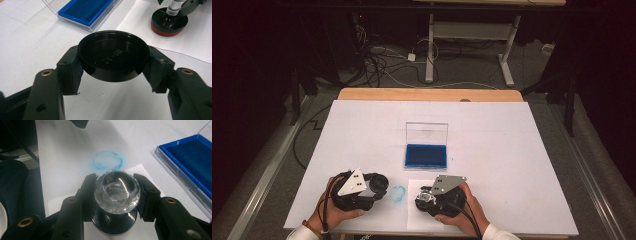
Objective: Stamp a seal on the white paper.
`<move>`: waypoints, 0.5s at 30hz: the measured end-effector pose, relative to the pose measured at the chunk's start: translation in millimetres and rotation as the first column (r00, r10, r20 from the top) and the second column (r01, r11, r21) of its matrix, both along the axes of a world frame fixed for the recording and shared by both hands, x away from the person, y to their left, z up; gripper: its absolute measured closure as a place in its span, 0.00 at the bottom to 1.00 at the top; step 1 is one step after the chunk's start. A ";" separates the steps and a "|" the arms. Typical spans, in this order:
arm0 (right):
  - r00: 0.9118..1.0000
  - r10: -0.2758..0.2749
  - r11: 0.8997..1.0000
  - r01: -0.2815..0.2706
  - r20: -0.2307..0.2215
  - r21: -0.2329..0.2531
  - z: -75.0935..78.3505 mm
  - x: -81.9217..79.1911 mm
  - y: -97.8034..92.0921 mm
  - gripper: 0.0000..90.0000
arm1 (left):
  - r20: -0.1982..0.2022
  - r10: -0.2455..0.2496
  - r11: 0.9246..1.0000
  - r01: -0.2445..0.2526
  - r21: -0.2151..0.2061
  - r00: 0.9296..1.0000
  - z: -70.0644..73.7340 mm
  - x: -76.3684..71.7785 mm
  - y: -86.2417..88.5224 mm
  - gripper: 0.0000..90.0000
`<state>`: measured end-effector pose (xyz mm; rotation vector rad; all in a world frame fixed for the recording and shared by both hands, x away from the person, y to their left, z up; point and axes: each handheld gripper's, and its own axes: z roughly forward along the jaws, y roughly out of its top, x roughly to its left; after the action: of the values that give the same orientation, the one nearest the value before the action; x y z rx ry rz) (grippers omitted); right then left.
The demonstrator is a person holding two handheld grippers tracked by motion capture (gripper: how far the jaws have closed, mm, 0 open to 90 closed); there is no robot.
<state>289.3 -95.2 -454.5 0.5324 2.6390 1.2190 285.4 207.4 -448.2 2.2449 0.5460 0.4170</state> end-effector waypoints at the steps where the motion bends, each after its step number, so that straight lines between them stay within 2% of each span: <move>1: 1.000 -0.001 1.000 0.001 -0.004 0.002 -0.1 0.3 -0.3 0.63 | 0.000 0.000 1.000 0.000 0.000 1.000 0.1 0.1 0.1 0.41; 7: 1.000 -0.007 1.000 0.007 0.005 -0.011 1.3 -0.9 1.3 0.63 | -0.003 -0.003 1.000 0.003 0.004 1.000 -1.1 0.9 -1.0 0.41; 11: 1.000 -0.008 1.000 0.008 -0.008 -0.010 3.5 0.7 0.7 0.63 | 0.002 -0.001 1.000 0.001 -0.001 1.000 0.3 1.2 -0.1 0.41; 15: 1.000 -0.020 0.999 0.020 -0.004 0.044 15.8 0.9 -3.5 0.63 | 0.002 0.001 1.000 -0.001 0.000 1.000 0.1 2.0 0.6 0.41</move>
<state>290.2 -98.7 -438.7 0.5670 2.6082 1.2746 287.4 208.0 -448.1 2.2440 0.5460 0.4201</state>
